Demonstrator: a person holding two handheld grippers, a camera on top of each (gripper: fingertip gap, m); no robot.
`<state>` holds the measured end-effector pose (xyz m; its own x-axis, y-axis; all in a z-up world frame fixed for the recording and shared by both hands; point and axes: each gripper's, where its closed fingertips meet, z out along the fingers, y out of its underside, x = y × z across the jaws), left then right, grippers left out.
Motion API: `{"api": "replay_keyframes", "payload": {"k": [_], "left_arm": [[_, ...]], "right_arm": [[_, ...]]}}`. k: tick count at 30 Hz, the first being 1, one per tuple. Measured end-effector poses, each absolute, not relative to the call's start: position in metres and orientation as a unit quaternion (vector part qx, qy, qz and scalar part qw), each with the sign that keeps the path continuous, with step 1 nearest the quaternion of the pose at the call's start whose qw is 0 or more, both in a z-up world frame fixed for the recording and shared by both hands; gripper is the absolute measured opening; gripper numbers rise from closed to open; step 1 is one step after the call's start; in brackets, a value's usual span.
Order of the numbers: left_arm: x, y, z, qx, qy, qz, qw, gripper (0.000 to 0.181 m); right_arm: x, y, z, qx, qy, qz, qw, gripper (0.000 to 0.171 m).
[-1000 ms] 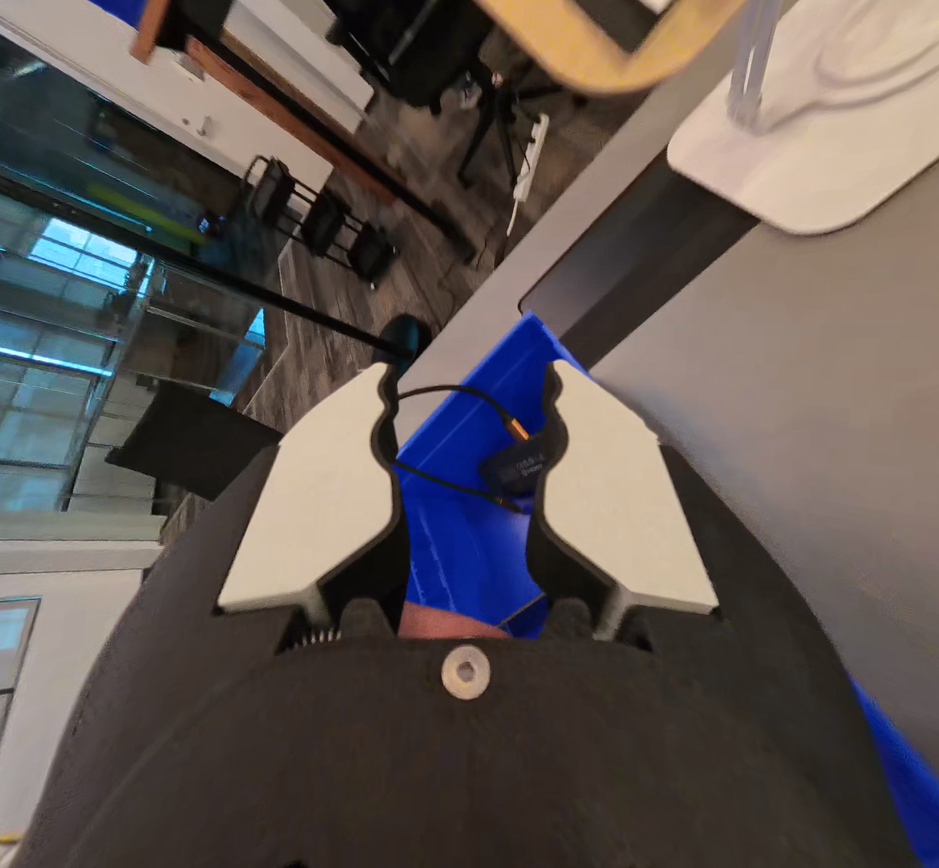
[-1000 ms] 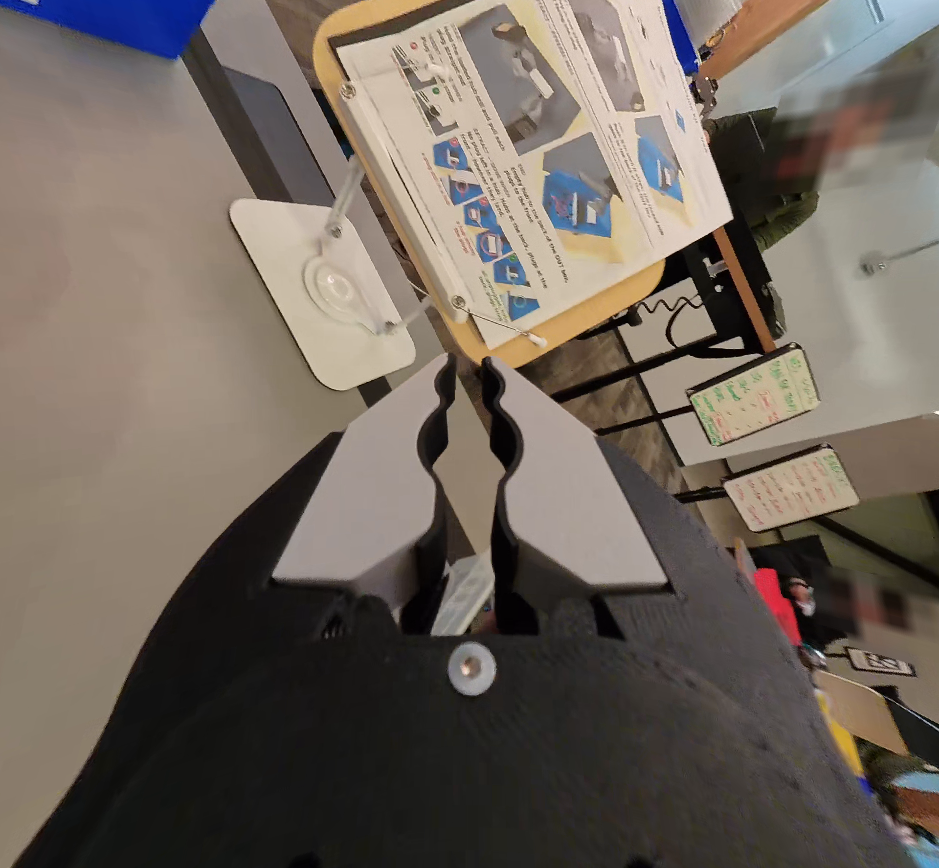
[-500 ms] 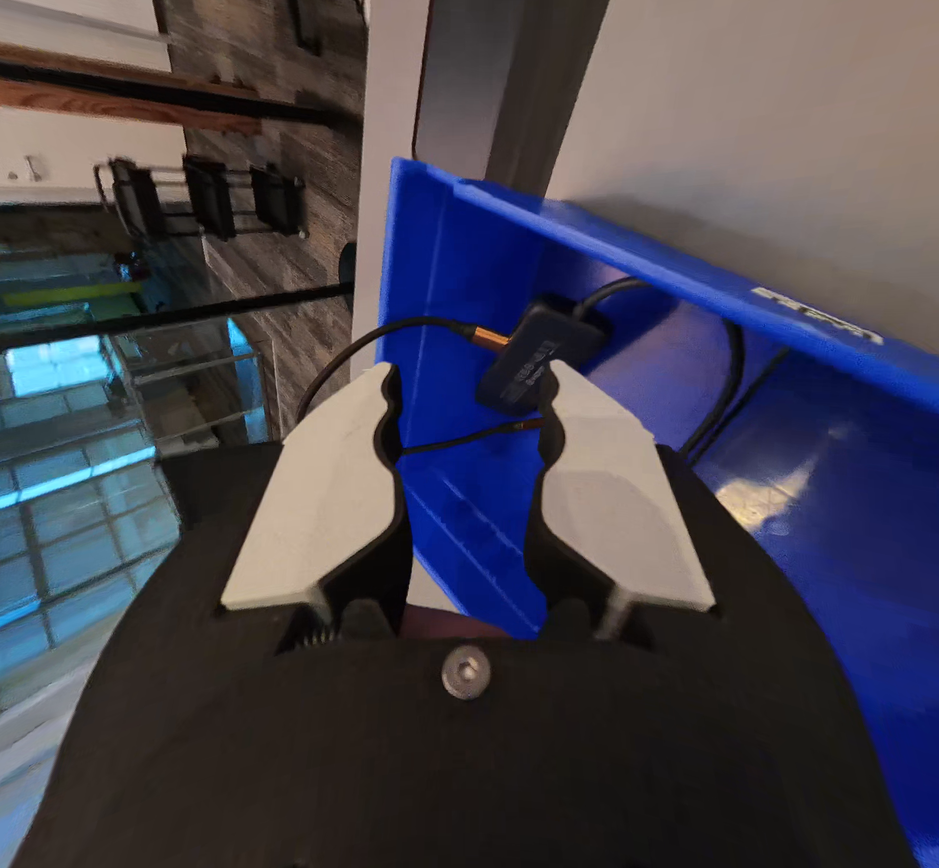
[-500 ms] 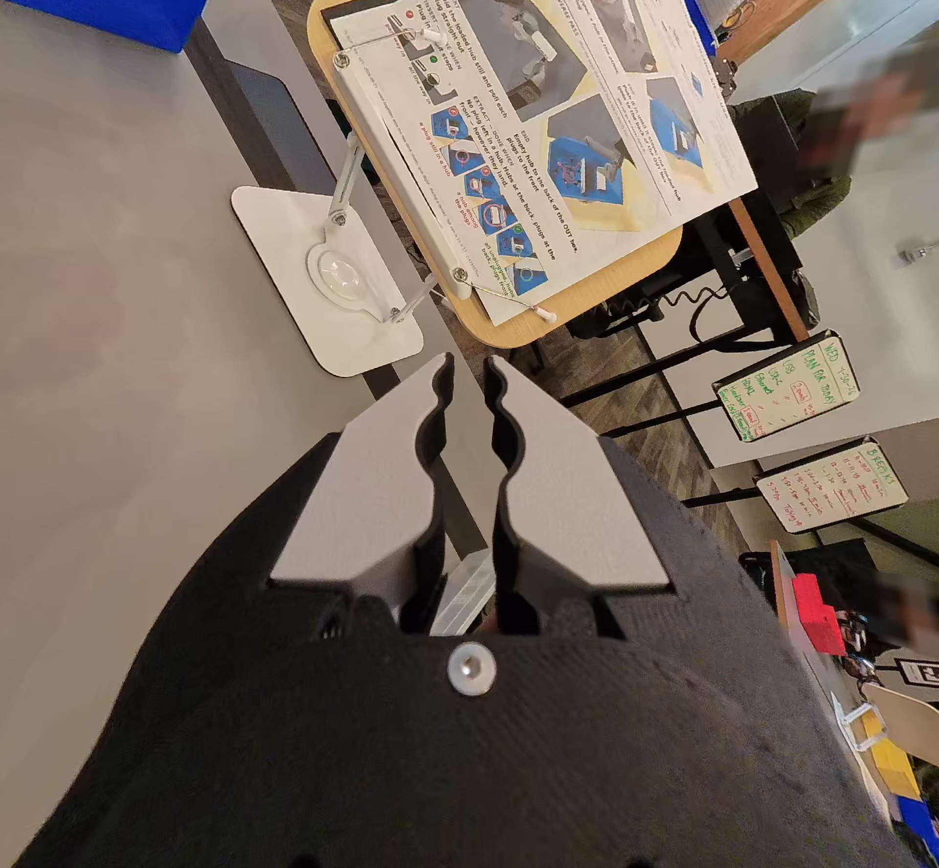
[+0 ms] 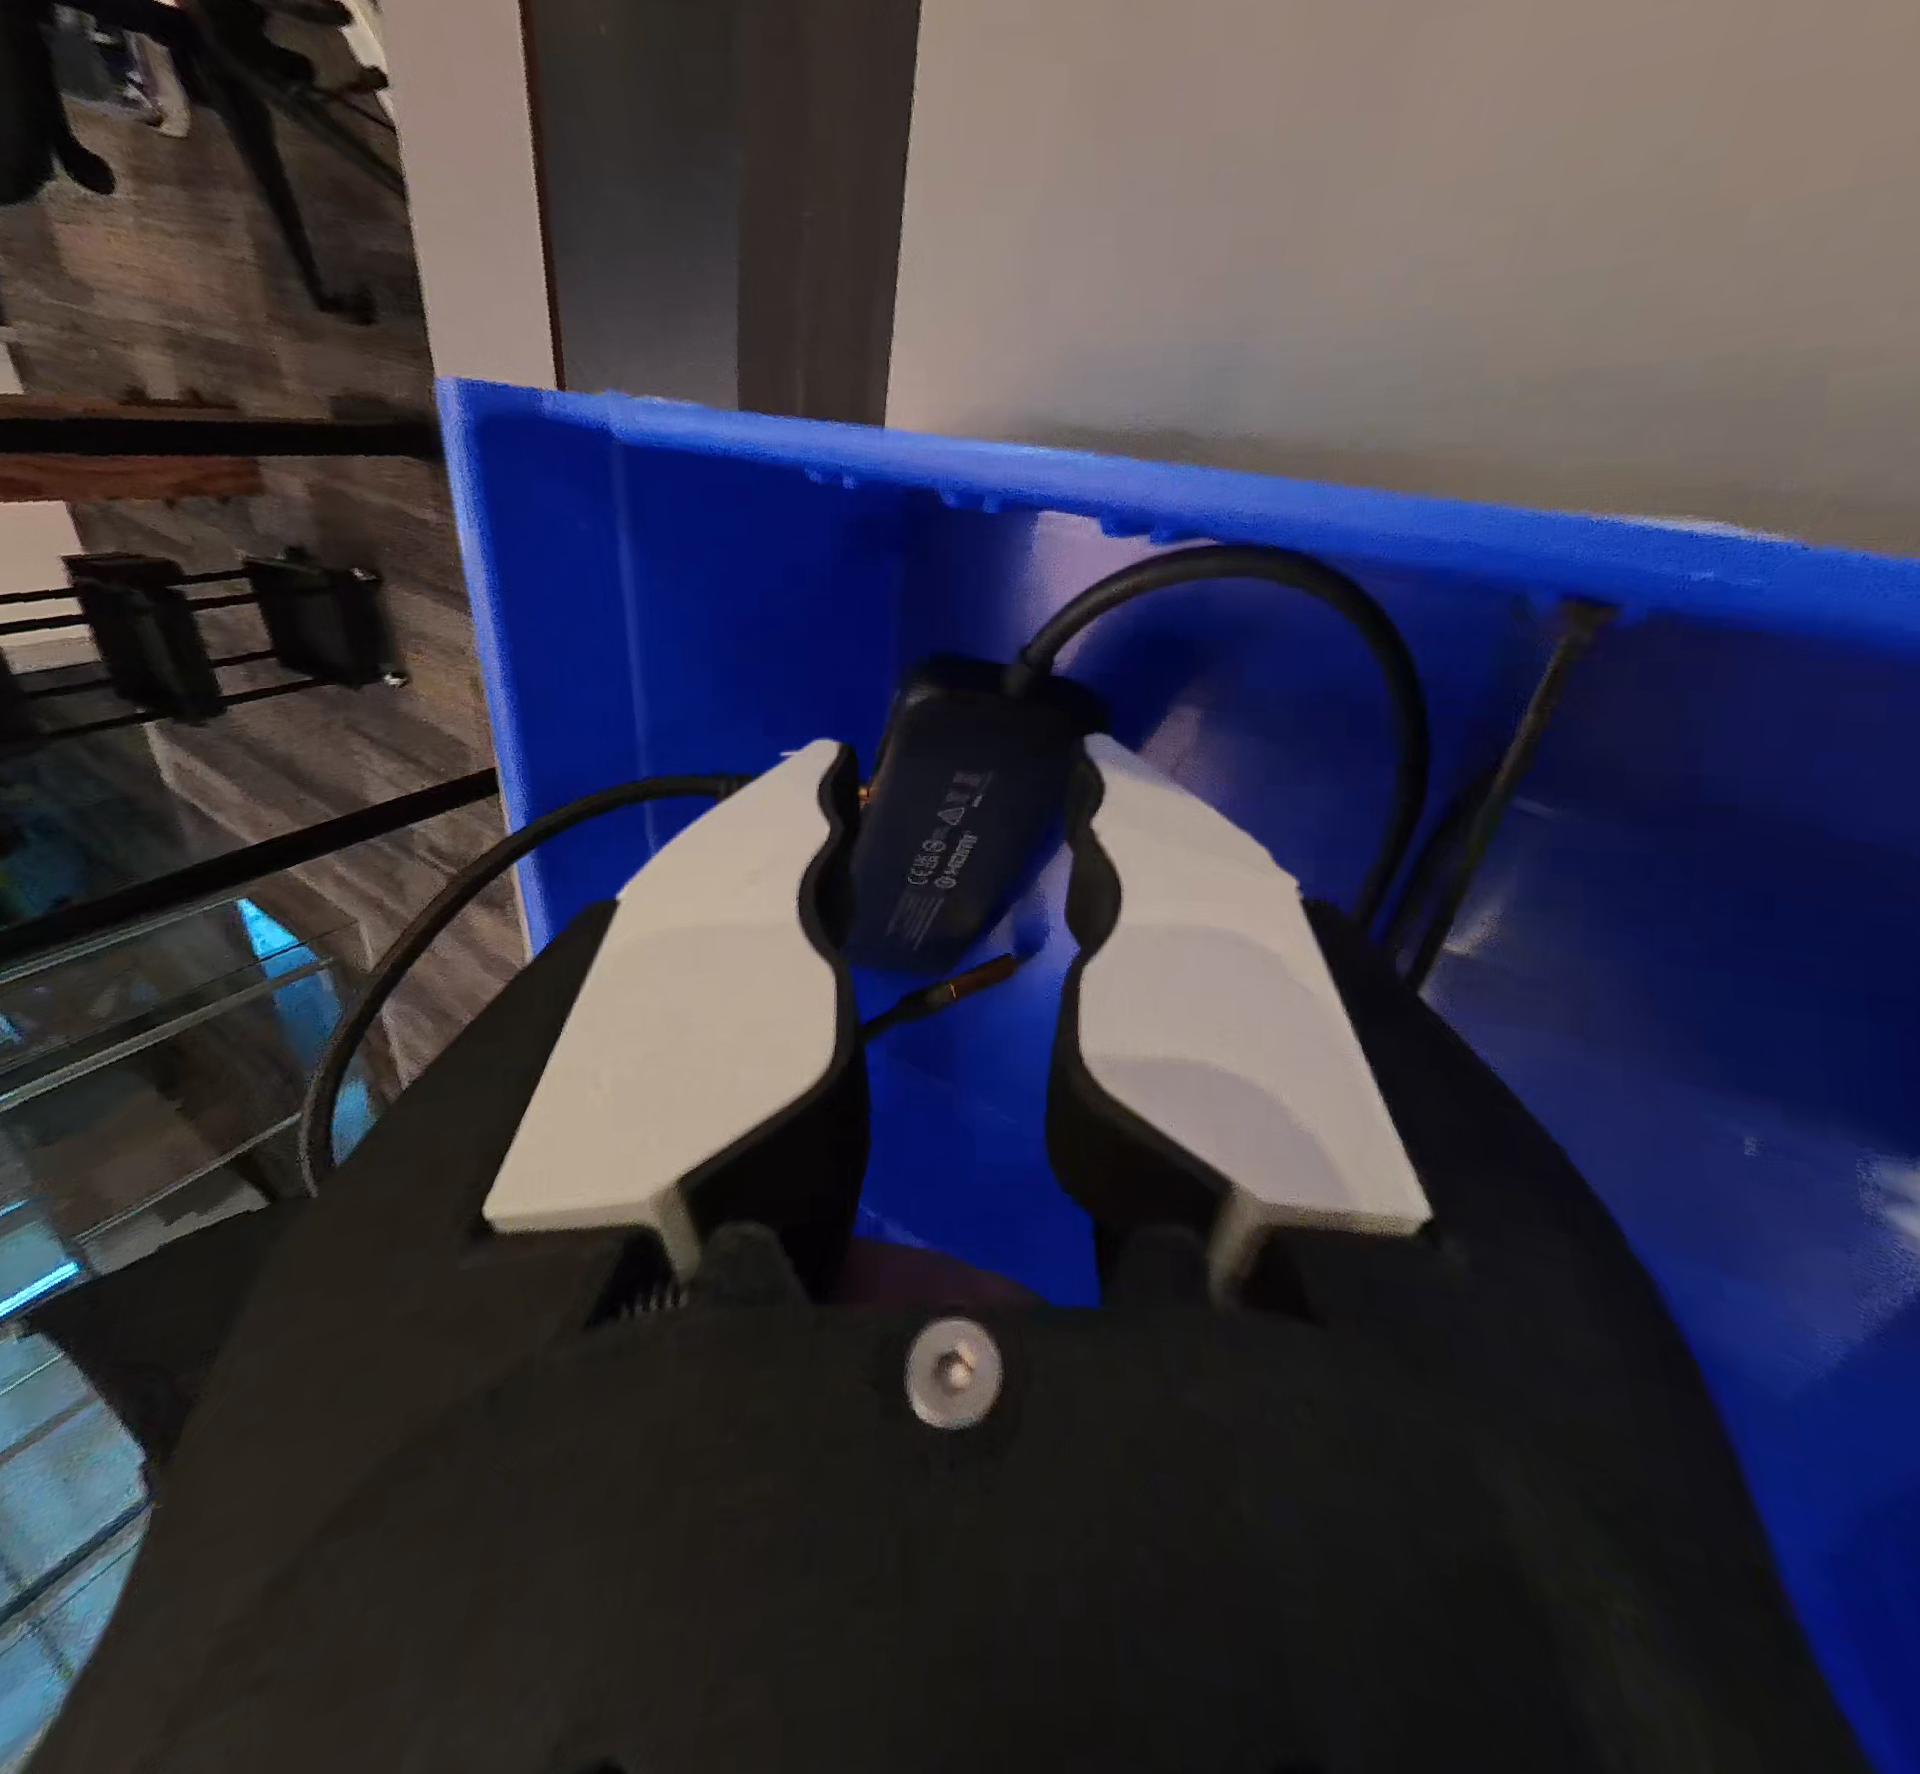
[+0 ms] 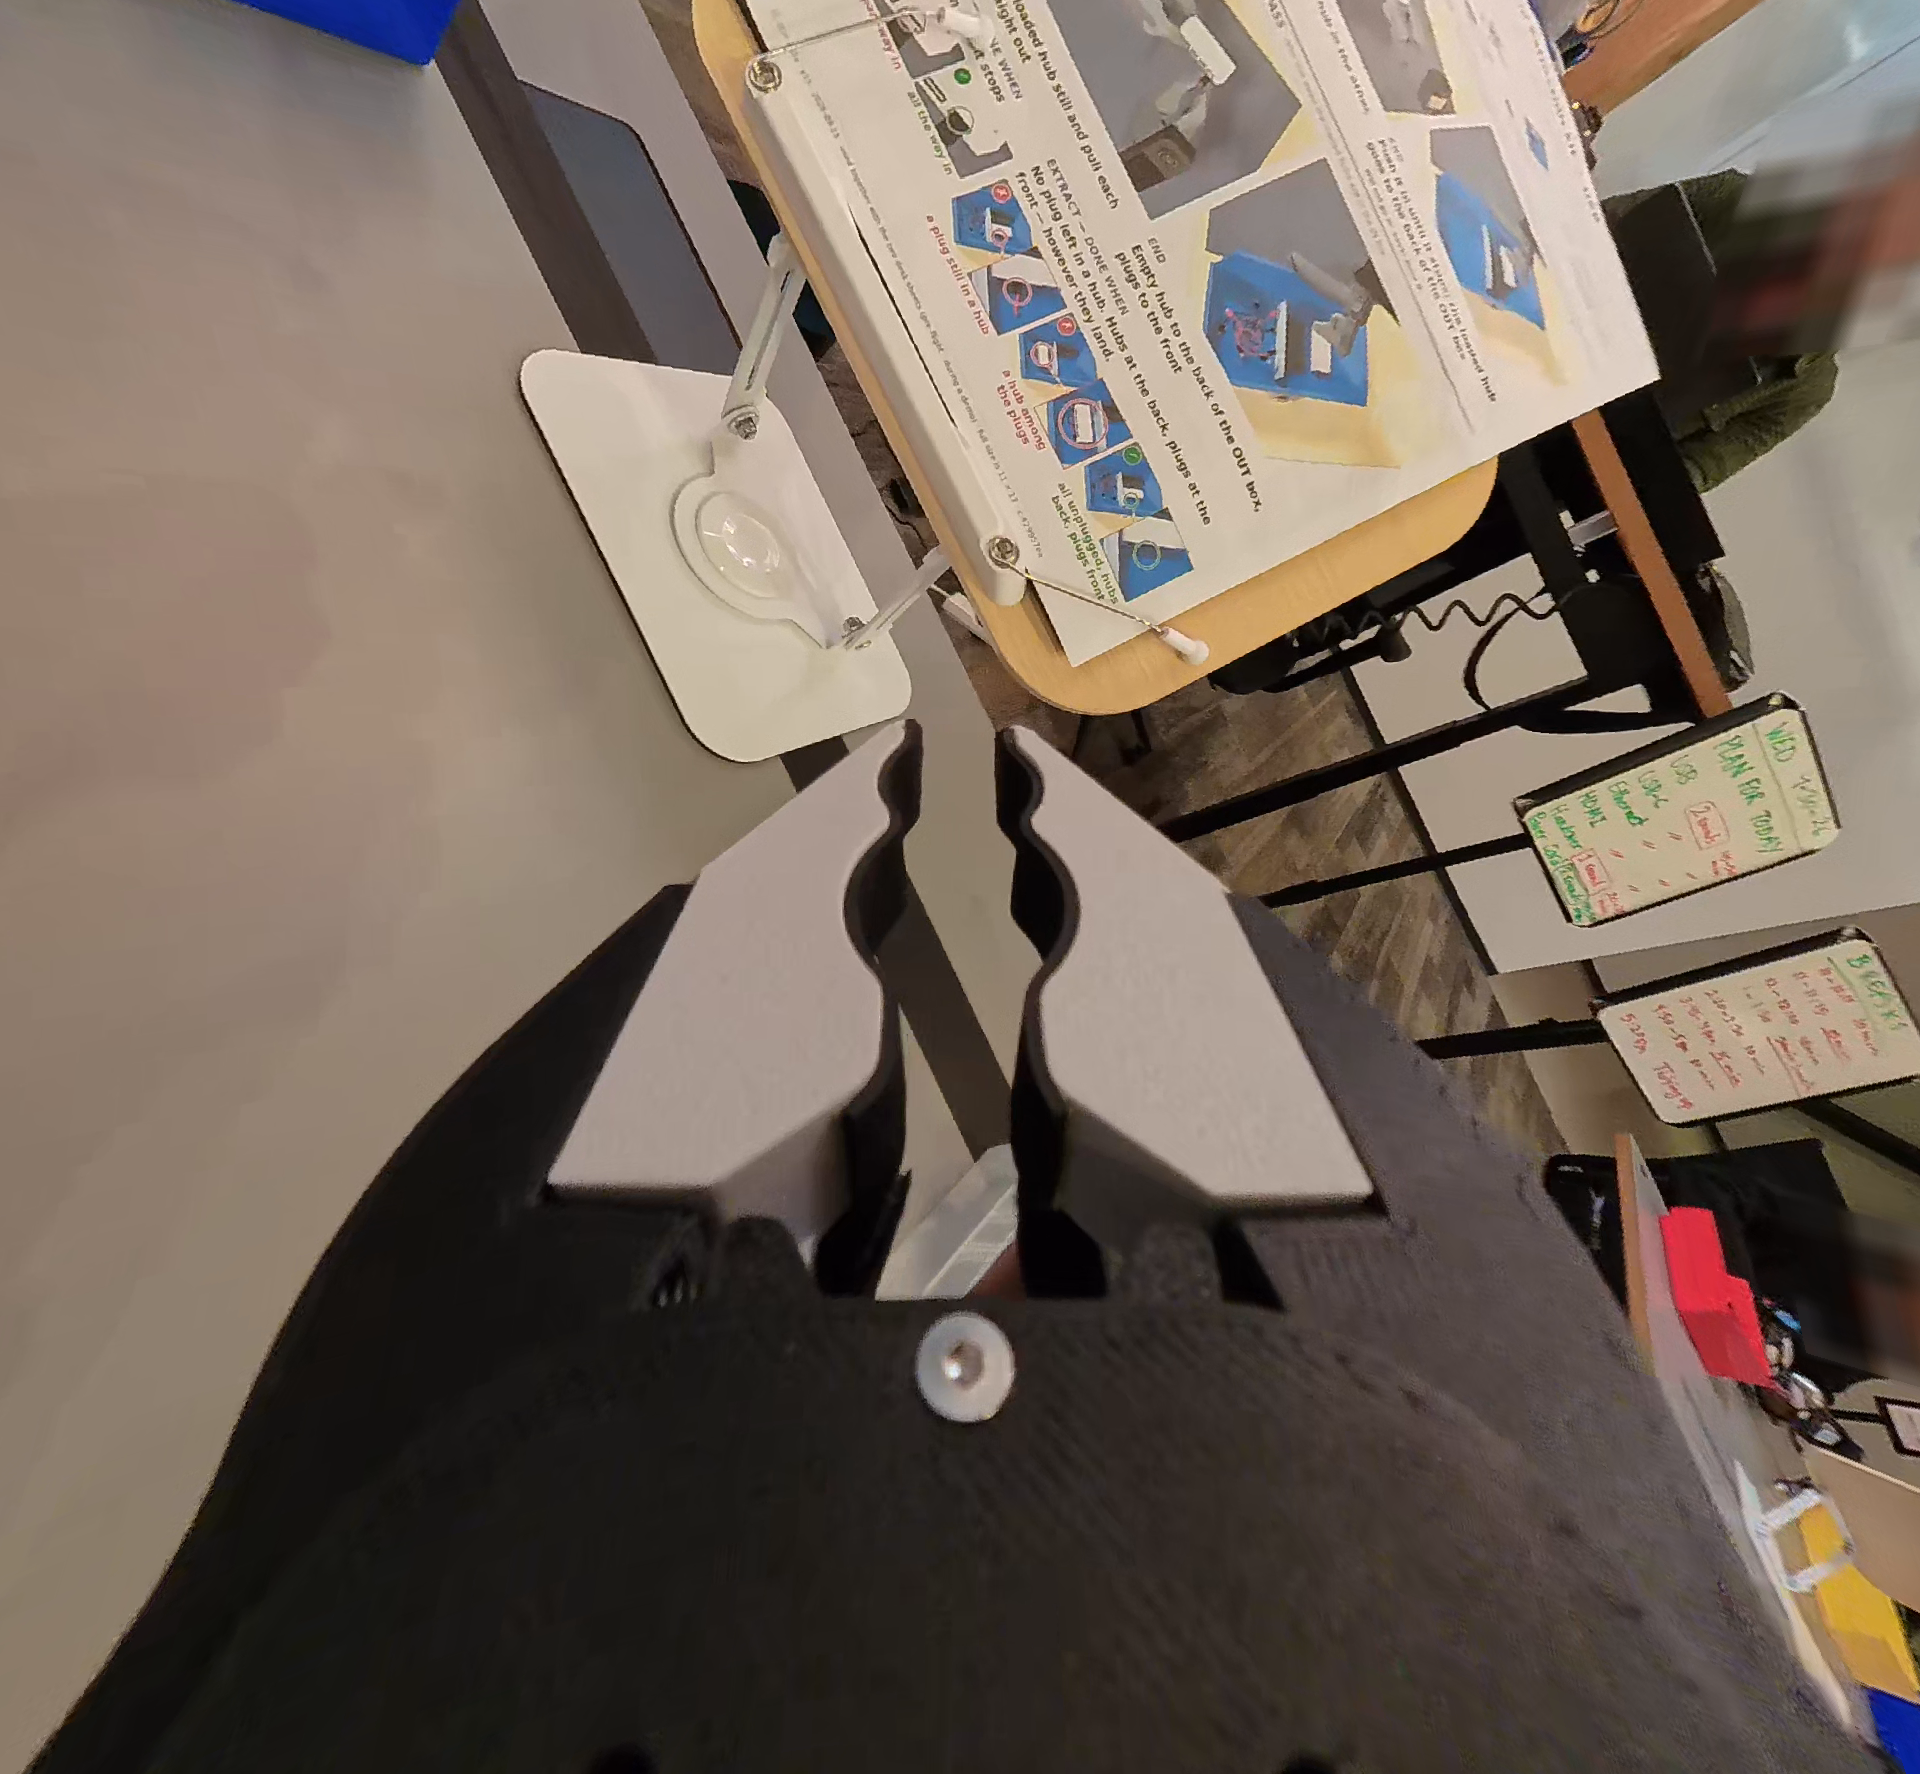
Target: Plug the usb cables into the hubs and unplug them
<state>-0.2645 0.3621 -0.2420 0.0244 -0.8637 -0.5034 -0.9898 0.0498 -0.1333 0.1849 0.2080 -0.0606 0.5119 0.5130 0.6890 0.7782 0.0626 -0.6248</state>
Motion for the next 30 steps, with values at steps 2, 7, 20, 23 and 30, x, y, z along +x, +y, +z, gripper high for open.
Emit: {"api": "replay_keyframes", "payload": {"k": [2, 7, 20, 23, 30], "left_arm": [[-0.268, 0.363, -0.244, -0.672, 0.696, 0.136, 0.212, 0.038], [-0.277, 0.363, -0.252, -0.650, 0.729, 0.154, 0.151, 0.048], [-0.273, 0.375, -0.281, -0.630, 0.744, 0.176, 0.135, 0.049], [-0.273, 0.376, -0.271, -0.633, 0.736, 0.176, 0.160, 0.049], [-0.266, 0.368, -0.227, -0.641, 0.707, 0.160, 0.253, 0.048]], "right_arm": [[0.183, 0.209, -0.063, -0.676, -0.479, -0.105, 0.550, 0.012], [0.185, 0.214, -0.072, -0.683, -0.480, -0.105, 0.540, 0.011], [0.183, 0.220, -0.086, -0.689, -0.486, -0.103, 0.527, 0.011], [0.183, 0.220, -0.087, -0.689, -0.486, -0.102, 0.527, 0.011], [0.178, 0.218, -0.086, -0.683, -0.493, -0.103, 0.528, 0.011]]}}
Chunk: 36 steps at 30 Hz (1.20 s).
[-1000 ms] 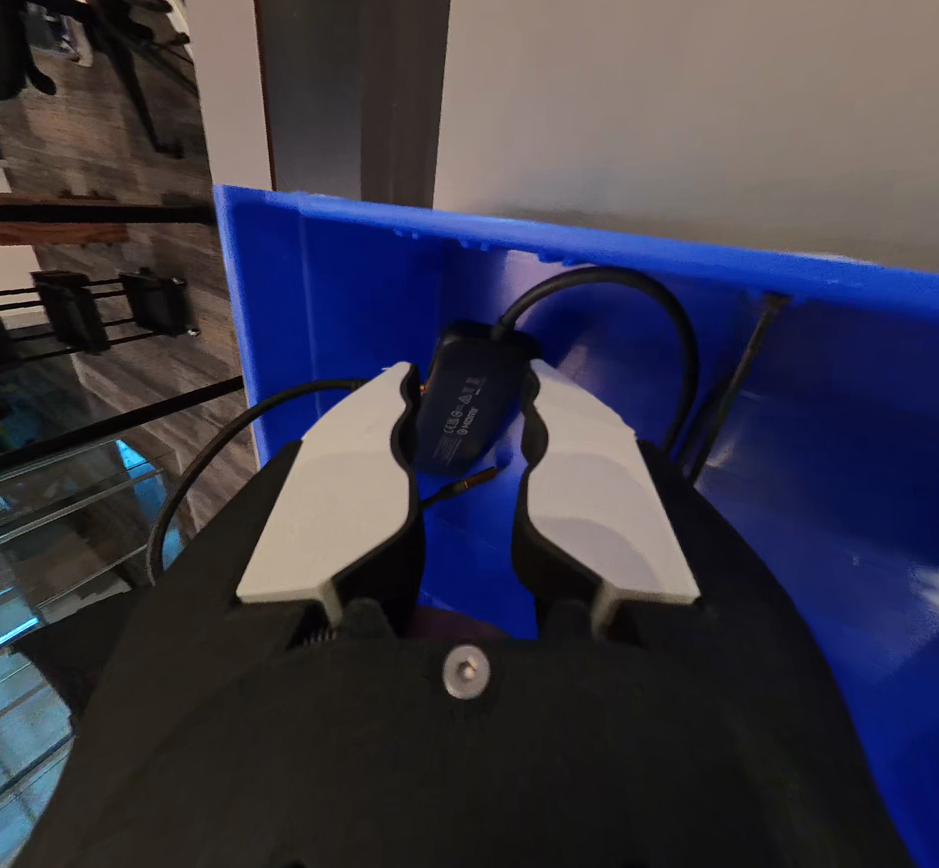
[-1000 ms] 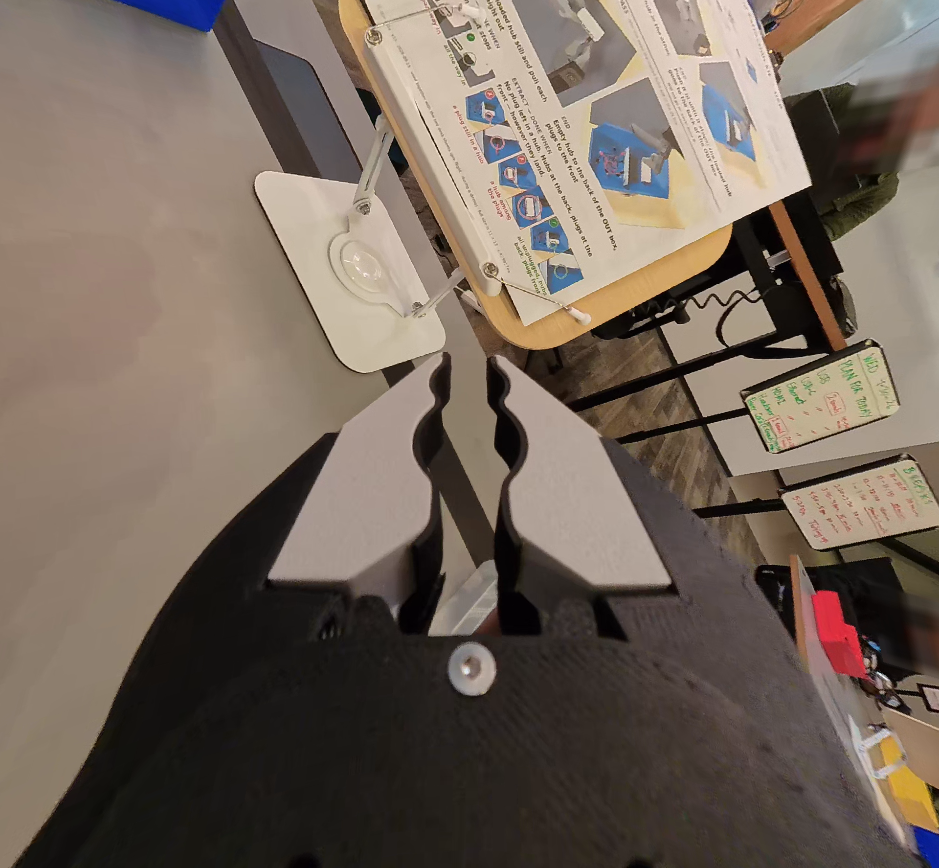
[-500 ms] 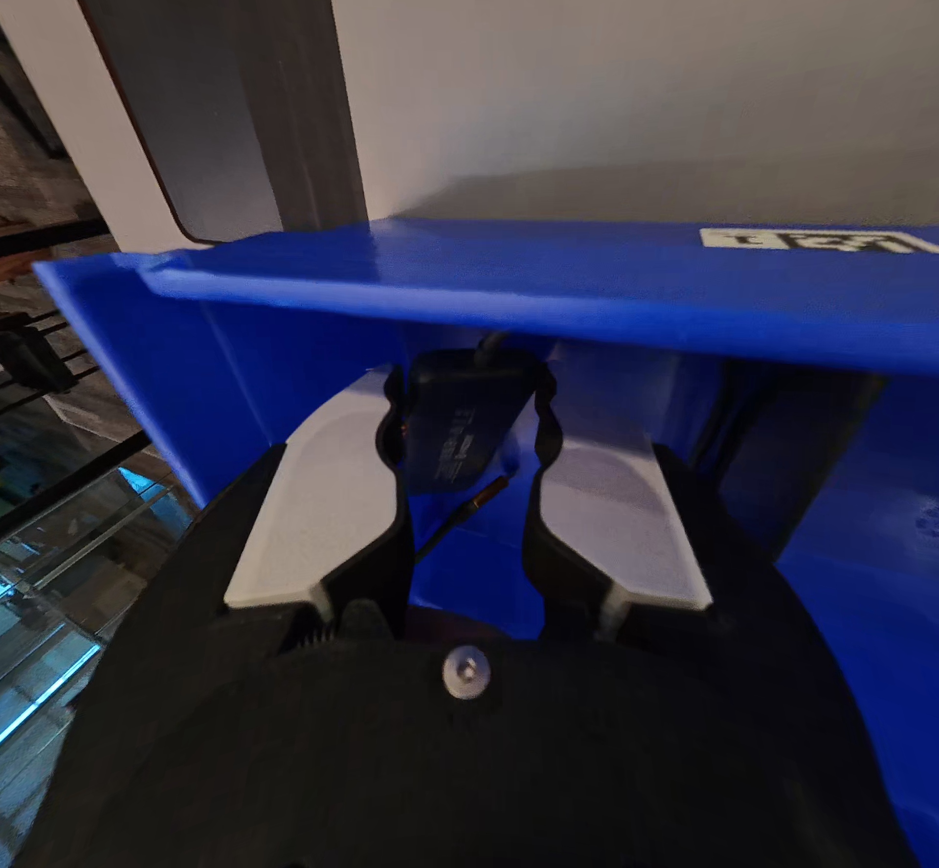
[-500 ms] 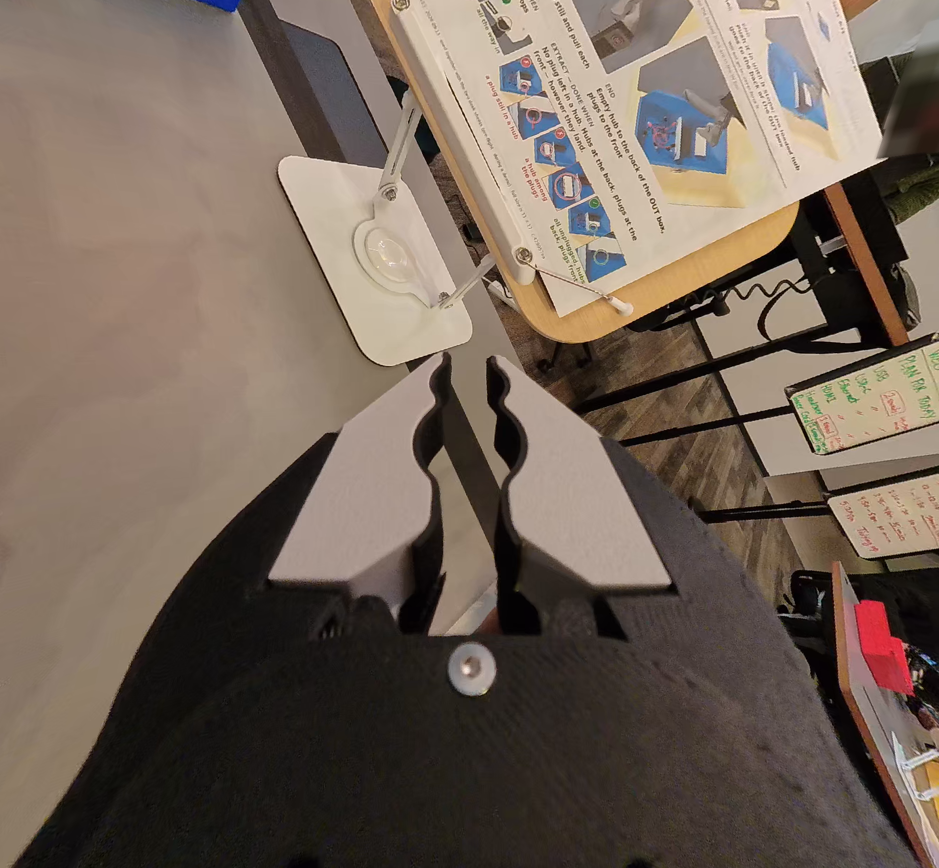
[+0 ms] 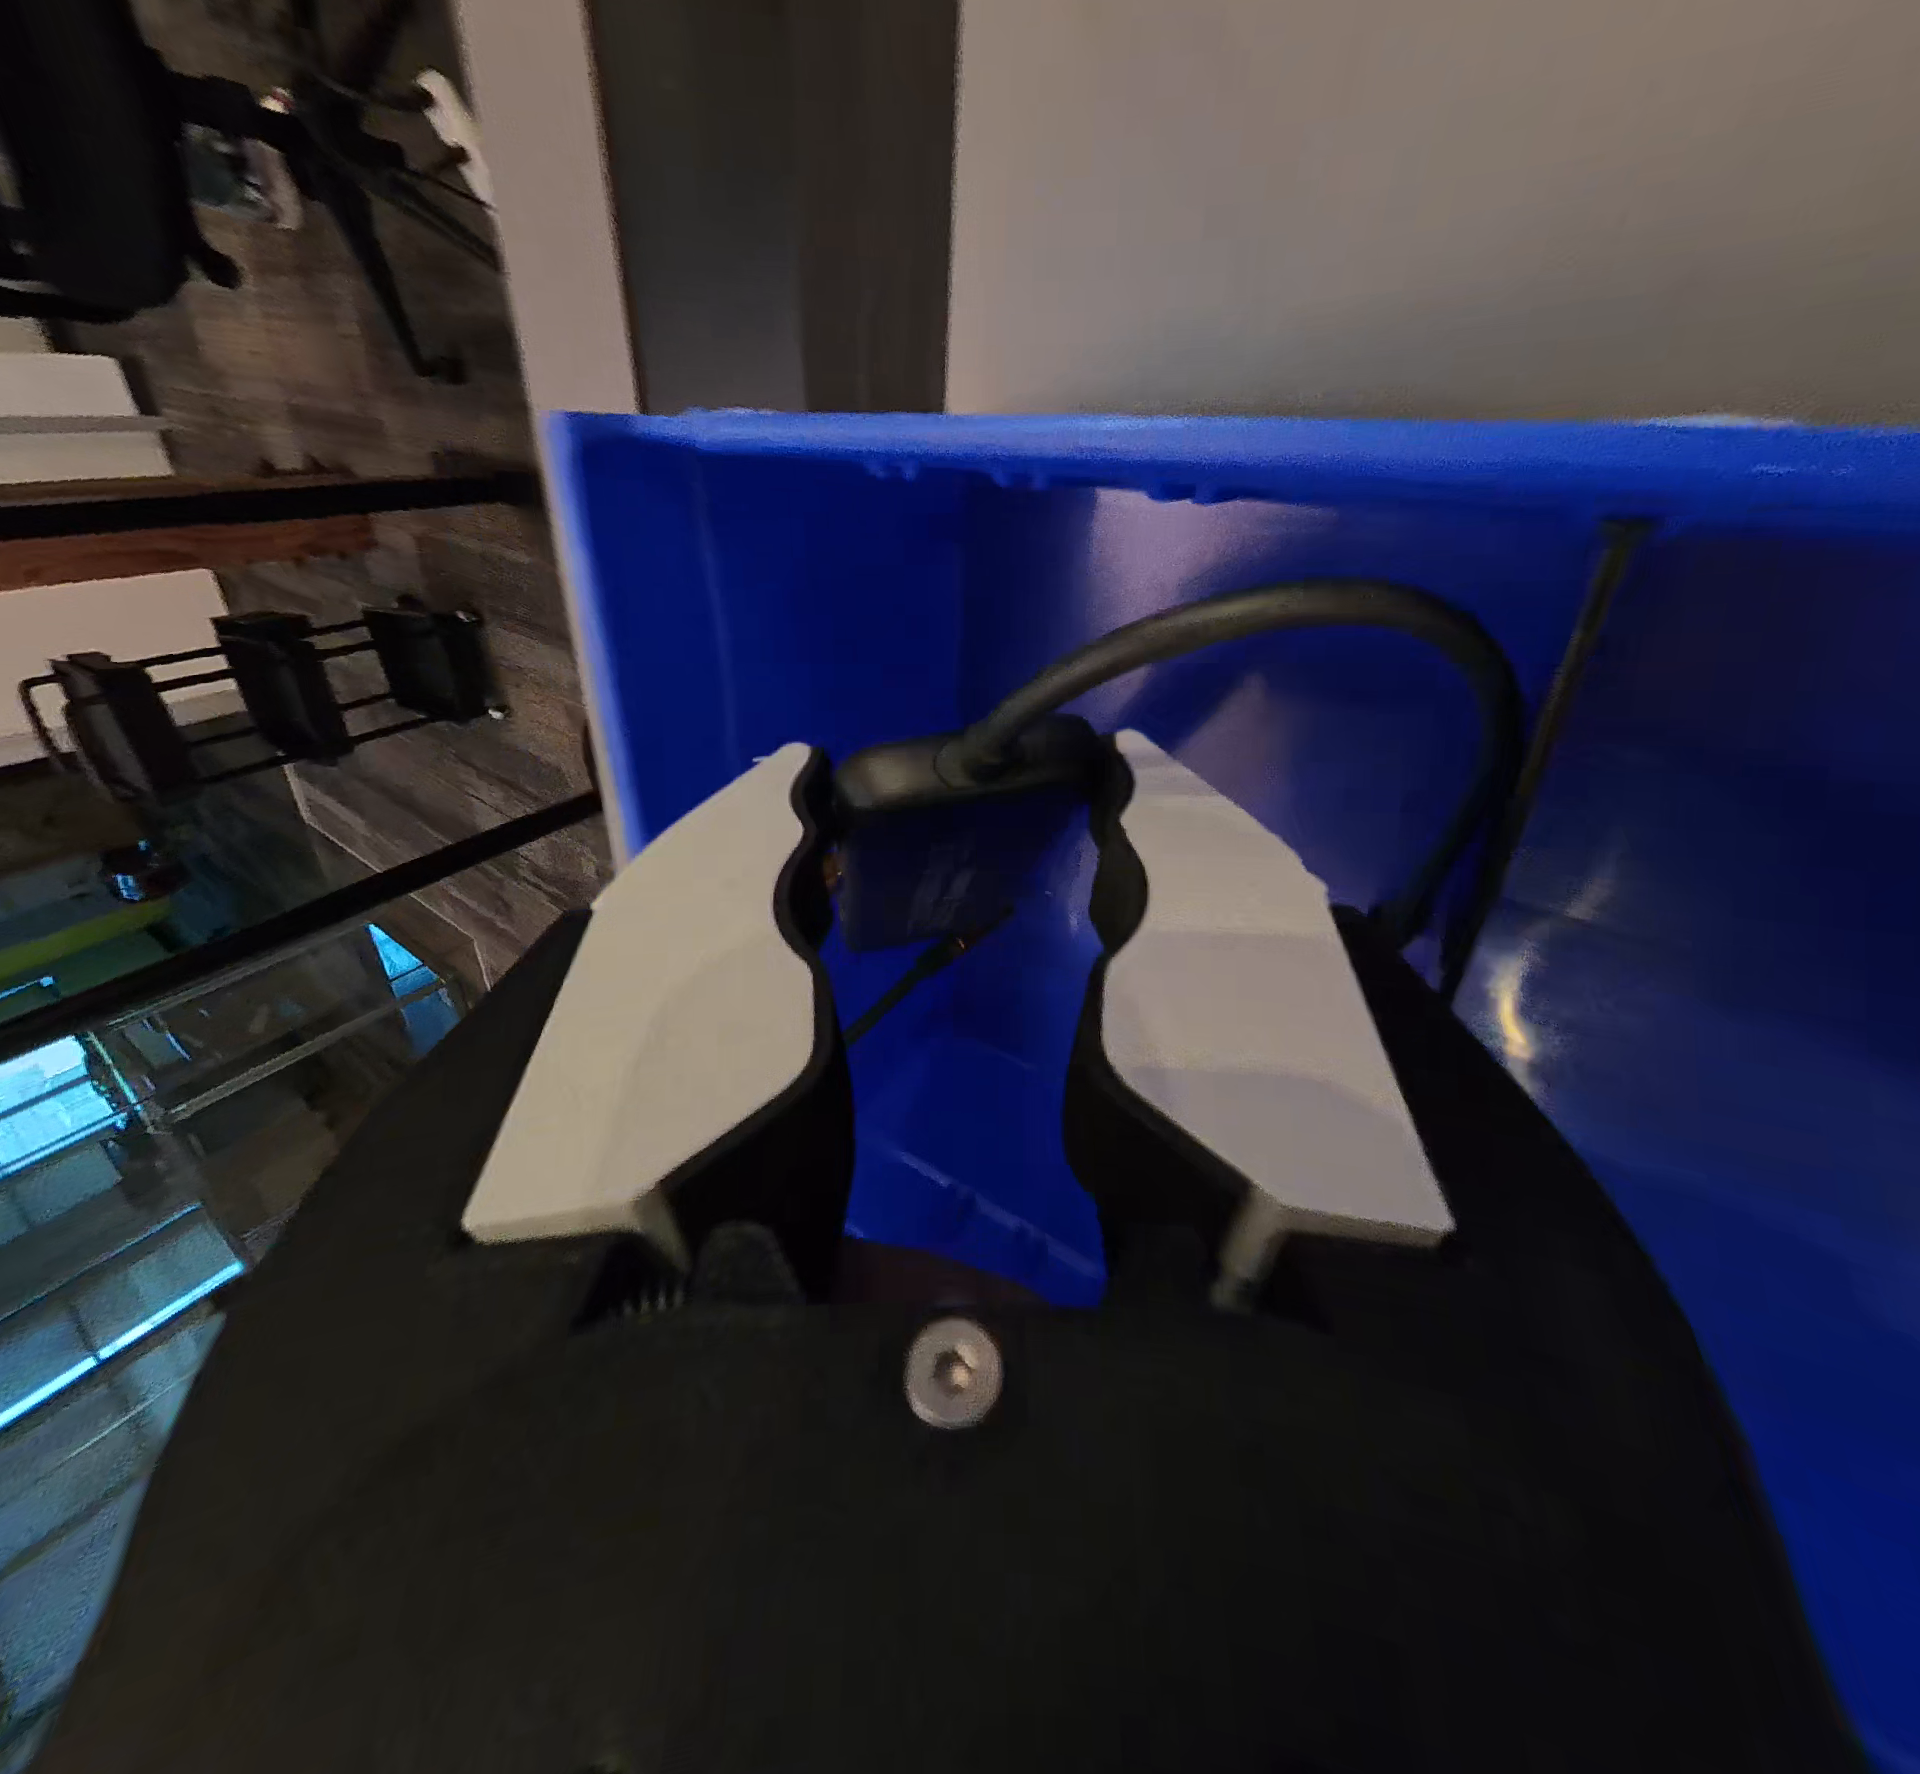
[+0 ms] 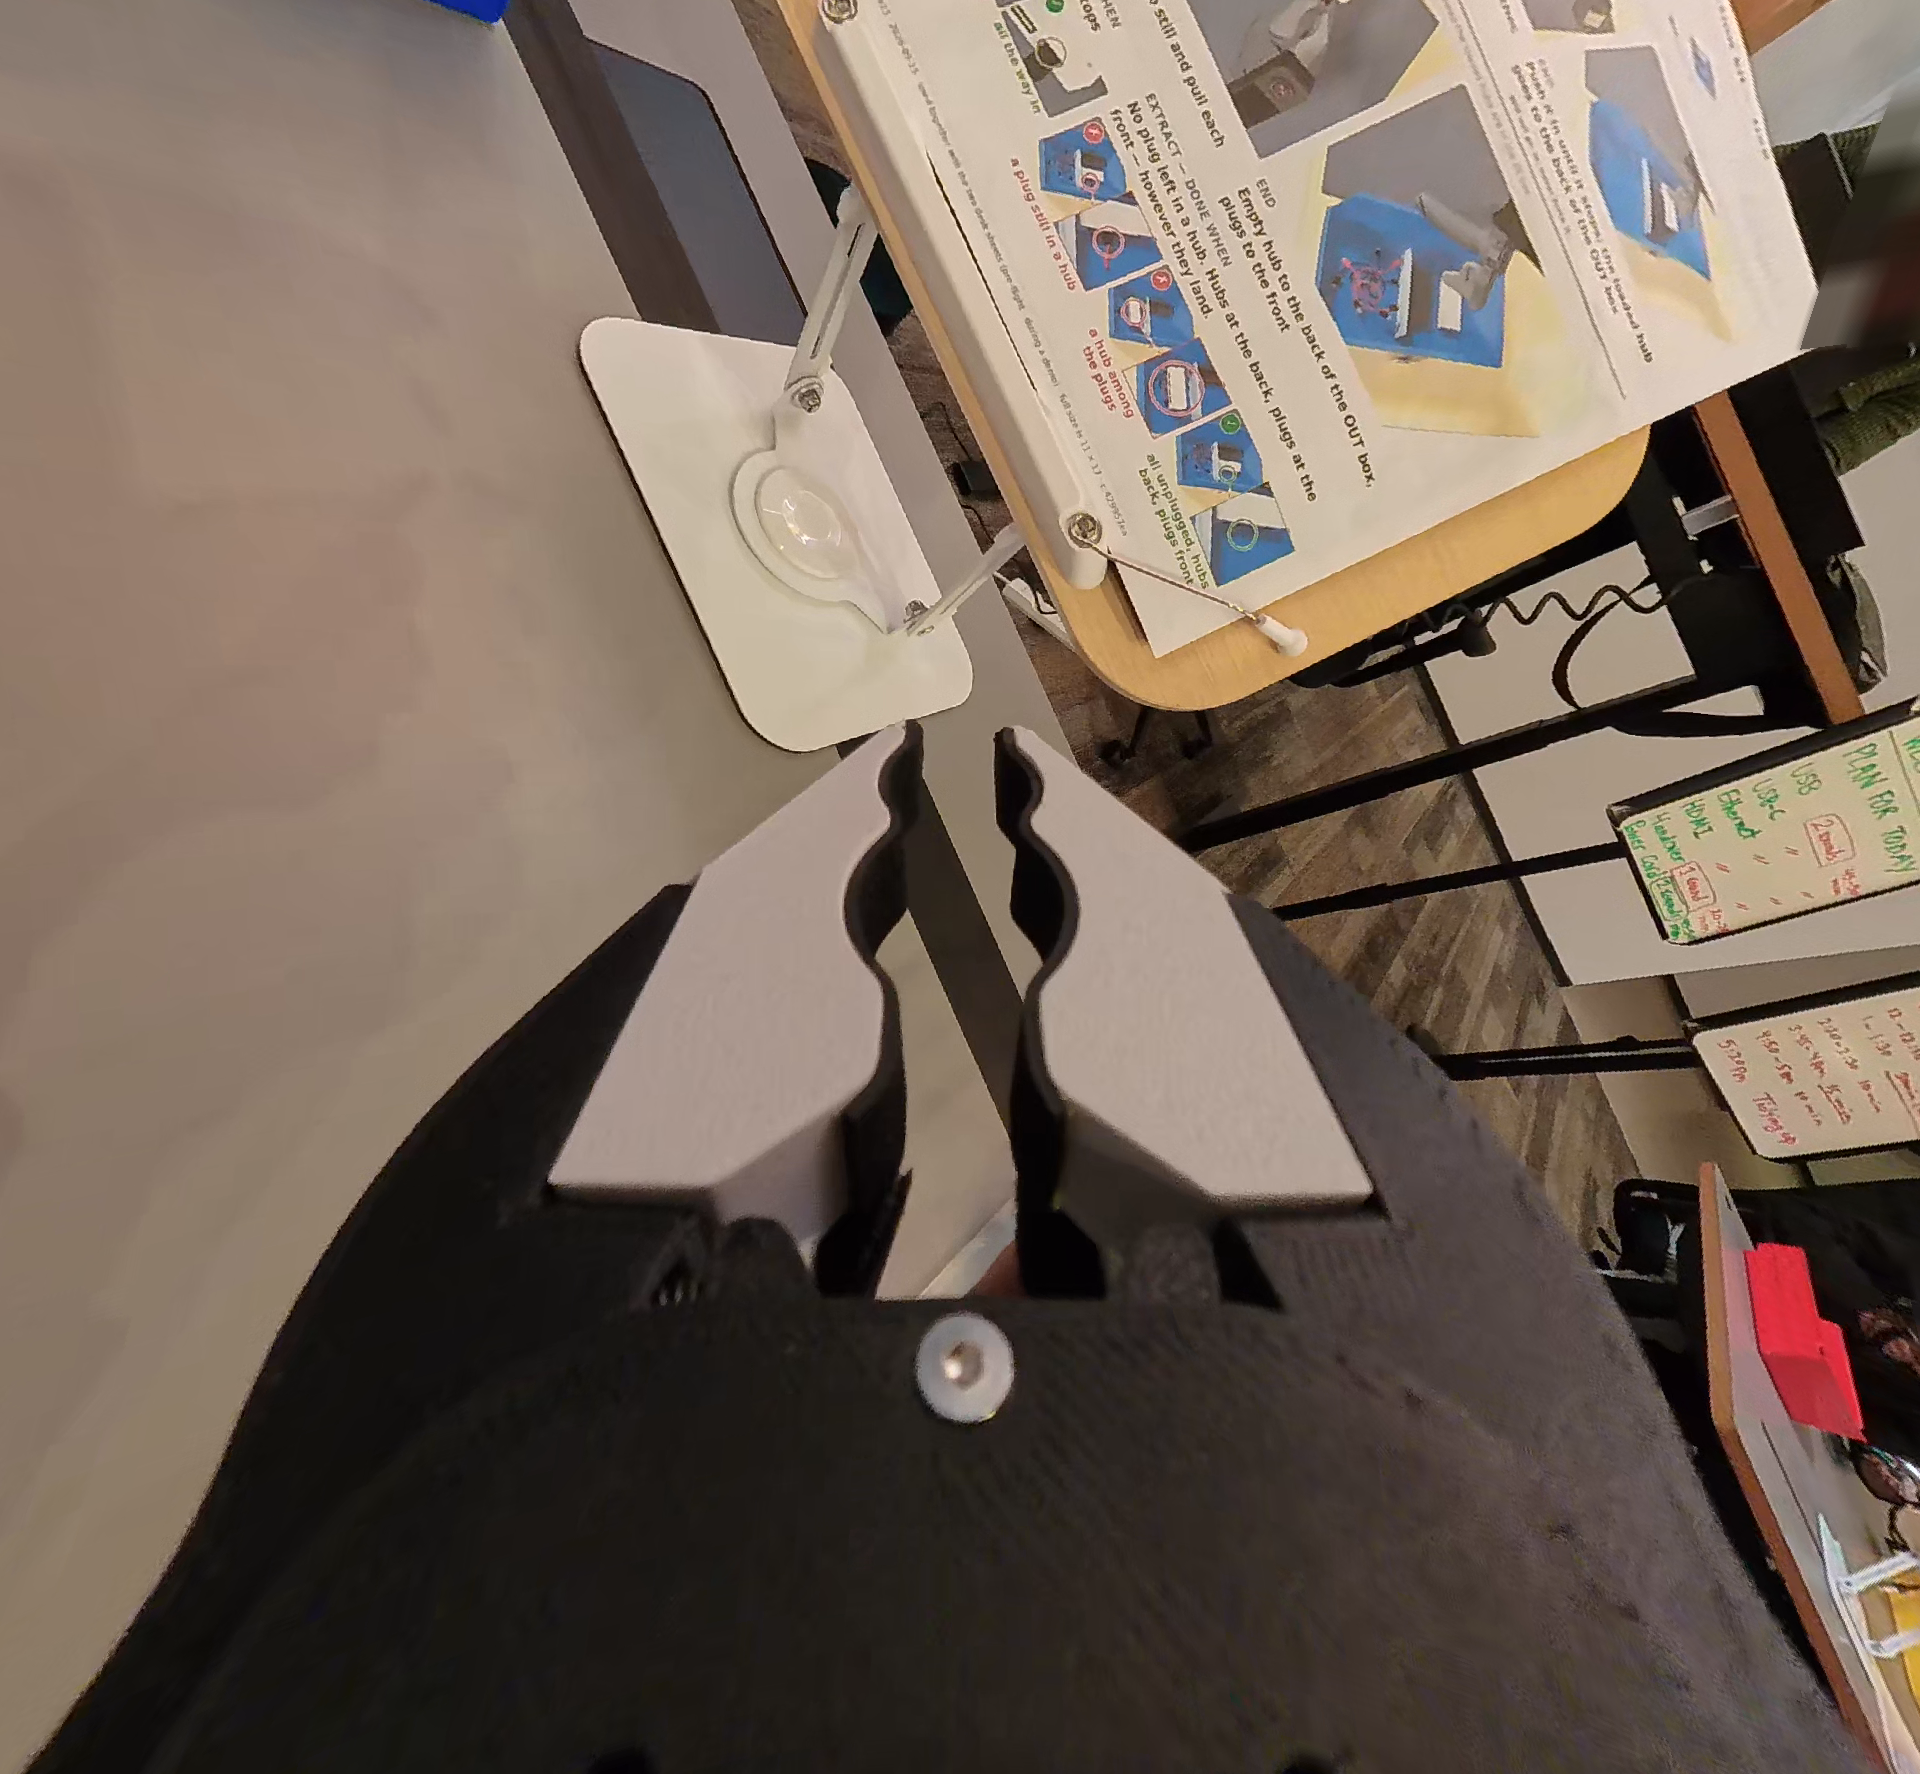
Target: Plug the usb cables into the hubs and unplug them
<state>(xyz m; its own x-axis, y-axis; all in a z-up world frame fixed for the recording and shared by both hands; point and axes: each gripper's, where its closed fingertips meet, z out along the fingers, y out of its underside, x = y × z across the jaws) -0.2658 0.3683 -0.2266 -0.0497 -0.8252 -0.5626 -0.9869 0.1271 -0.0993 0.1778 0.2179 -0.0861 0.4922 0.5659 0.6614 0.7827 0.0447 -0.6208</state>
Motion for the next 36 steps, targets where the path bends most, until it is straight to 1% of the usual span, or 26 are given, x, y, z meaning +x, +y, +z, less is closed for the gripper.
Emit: {"api": "replay_keyframes", "payload": {"k": [11, 20, 27, 34, 35, 36], "left_arm": [[-0.243, 0.346, -0.144, -0.631, 0.631, 0.098, 0.442, 0.048], [-0.215, 0.319, -0.085, -0.596, 0.597, 0.042, 0.535, 0.048], [-0.188, 0.297, -0.039, -0.564, 0.568, -0.011, 0.600, 0.047], [-0.124, 0.250, 0.004, -0.511, 0.560, -0.103, 0.643, 0.047], [-0.112, 0.244, 0.009, -0.505, 0.560, -0.115, 0.647, 0.047], [-0.100, 0.237, 0.014, -0.500, 0.554, -0.129, 0.653, 0.047]], "right_arm": [[0.158, 0.208, -0.080, -0.665, -0.508, -0.090, 0.540, 0.011], [0.136, 0.205, -0.077, -0.648, -0.508, -0.076, 0.562, 0.015], [0.114, 0.201, -0.070, -0.620, -0.509, -0.076, 0.592, 0.021], [0.085, 0.198, -0.065, -0.562, -0.511, -0.099, 0.642, 0.035], [0.080, 0.197, -0.064, -0.552, -0.510, -0.102, 0.652, 0.039], [0.074, 0.195, -0.064, -0.542, -0.508, -0.102, 0.661, 0.046]]}}
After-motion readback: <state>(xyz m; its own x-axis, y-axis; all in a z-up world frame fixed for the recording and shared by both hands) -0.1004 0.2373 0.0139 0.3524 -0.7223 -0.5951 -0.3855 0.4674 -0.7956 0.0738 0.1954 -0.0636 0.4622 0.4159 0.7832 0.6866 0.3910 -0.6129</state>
